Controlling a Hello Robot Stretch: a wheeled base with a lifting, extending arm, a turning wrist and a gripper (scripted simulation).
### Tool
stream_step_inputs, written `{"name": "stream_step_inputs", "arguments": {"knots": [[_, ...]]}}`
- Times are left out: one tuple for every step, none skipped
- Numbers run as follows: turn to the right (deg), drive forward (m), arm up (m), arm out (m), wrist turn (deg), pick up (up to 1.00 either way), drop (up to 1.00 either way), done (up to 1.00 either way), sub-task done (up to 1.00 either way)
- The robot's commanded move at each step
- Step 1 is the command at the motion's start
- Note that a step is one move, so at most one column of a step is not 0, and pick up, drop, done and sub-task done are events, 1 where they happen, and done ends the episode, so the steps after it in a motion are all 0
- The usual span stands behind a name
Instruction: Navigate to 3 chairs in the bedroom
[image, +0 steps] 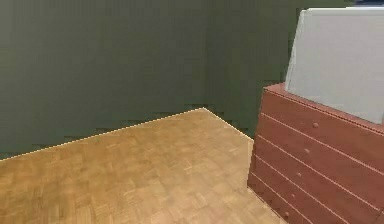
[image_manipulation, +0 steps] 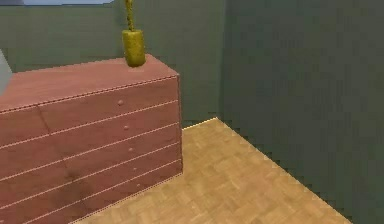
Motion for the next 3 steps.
{"name": "stream_step_inputs", "arguments": {"knots": [[0.0,0.05,0.00,0.00,0.0,0.00,0.00,0.00,0.00],[-27.0,0.00,0.00,0.00,0.0,0.00,0.00,0.00,0.00],[0.0,0.95,0.00,0.00,0.0,0.00,0.00,0.00,0.00]]}}
